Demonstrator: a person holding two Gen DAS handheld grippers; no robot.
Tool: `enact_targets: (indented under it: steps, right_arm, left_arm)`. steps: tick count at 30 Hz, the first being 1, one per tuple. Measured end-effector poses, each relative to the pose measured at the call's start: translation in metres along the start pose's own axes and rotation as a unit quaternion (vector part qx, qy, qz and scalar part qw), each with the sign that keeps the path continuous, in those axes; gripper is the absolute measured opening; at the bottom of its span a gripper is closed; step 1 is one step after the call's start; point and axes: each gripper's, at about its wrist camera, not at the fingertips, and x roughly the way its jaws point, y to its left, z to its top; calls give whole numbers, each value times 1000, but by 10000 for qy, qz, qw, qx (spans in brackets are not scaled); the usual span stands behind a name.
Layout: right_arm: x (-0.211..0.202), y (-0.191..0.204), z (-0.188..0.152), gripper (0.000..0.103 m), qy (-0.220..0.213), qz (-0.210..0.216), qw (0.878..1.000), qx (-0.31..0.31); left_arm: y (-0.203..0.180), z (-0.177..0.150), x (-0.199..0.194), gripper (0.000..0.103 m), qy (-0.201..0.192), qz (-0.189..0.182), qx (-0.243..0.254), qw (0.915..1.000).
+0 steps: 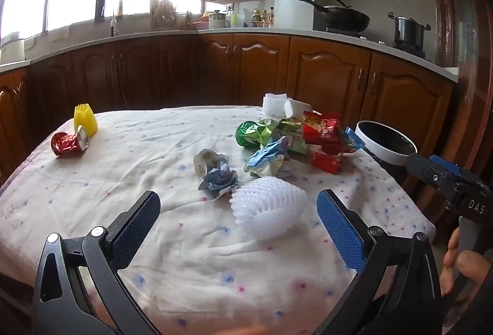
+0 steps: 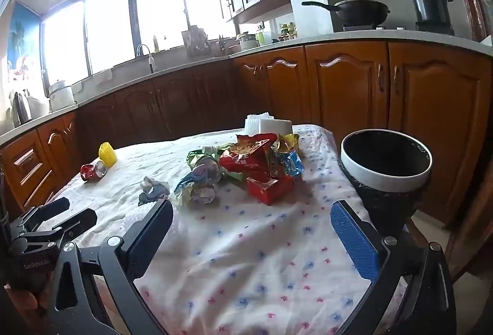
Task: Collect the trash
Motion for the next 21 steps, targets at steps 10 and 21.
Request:
enact_targets:
  steps: [10,21]
  right_arm:
    - [-2,5,3,103,-14,-50,10000,38]
    - [-4,0,2,103,-2,-13,10000,38]
  left_arm:
    - [-6,-2,-9,103,-24,-86,-182,9998]
    - [-2,0,-5,103,42,-119,-232,9997]
